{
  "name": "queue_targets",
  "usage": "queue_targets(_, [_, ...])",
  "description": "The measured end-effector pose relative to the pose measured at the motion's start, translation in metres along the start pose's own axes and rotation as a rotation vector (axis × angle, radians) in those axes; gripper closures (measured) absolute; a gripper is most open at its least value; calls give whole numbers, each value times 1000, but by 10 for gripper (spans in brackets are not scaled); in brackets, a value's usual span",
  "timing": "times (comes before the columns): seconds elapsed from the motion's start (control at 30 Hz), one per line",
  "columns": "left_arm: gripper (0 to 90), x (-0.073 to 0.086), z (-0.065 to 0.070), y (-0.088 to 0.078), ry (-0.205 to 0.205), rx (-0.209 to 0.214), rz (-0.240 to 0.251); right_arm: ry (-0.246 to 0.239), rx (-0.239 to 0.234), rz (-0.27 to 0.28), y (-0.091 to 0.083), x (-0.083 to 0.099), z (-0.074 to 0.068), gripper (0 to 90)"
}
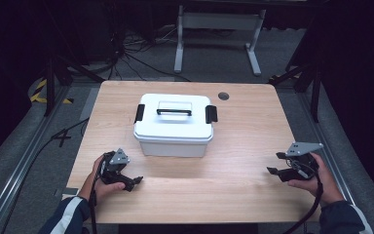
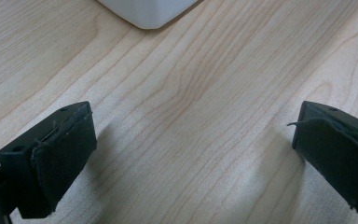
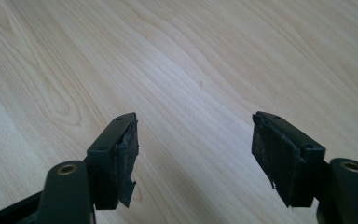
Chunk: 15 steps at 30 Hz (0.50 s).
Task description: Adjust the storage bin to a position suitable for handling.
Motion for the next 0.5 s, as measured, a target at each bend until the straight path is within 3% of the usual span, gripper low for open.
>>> queue_targets(0.5, [2, 0, 0, 0, 0, -1, -2, -109, -18, 7, -12, -54, 10, 323])
Point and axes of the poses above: each handheld gripper's, and its own axes: y roughly forward along the jaws, x roughly out of its underside, z roughly to its right, the point moved 6 cm from there along y, roughly forward along the jaws, and after that the axes turned 9 degrees about -y, right-handed, at the moved point
